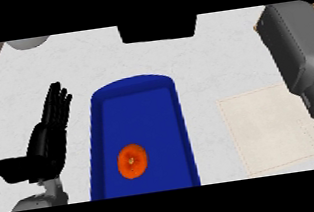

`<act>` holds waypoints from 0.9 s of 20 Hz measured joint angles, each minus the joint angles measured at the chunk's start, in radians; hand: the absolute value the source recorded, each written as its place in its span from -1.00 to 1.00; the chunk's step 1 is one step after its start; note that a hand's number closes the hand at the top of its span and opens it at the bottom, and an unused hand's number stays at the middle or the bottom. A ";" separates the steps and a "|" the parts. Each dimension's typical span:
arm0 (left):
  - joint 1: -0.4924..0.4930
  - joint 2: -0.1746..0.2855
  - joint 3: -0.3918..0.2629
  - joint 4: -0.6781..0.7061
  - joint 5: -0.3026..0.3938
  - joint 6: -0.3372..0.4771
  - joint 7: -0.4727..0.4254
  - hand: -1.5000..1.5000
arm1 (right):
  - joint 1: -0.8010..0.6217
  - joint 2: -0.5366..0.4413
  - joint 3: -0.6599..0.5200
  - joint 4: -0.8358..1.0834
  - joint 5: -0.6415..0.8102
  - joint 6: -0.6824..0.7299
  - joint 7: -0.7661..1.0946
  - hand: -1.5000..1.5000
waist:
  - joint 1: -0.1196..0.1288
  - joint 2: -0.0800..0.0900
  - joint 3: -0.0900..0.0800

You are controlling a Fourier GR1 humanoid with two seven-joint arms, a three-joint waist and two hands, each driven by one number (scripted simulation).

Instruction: Pick the cupcake from the placemat and place it in the basket

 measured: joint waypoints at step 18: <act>0.027 -0.003 0.007 -0.025 -0.005 -0.001 0.010 0.00 | 0.122 -0.078 -0.104 0.097 -0.043 -0.083 -0.077 1.00 | -0.019 -0.005 0.001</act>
